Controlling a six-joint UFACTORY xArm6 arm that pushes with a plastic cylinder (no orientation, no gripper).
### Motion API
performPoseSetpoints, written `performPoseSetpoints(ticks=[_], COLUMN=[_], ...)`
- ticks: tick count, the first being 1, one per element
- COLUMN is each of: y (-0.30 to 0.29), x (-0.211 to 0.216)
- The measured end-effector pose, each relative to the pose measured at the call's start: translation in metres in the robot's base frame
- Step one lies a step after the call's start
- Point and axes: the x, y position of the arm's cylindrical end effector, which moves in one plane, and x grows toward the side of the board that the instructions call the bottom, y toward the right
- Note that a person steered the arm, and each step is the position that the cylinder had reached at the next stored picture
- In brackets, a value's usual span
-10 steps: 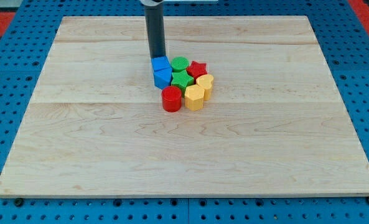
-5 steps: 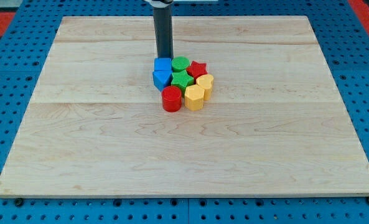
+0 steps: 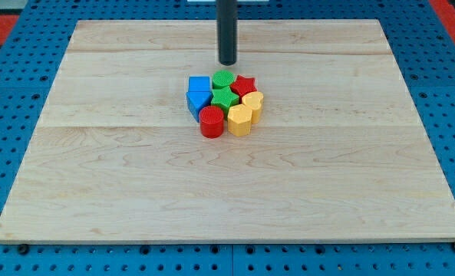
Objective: Move the blue cube into the triangle
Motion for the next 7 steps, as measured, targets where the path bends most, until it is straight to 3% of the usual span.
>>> performPoseSetpoints(ticks=[7], y=[-0.018], x=[0.027])
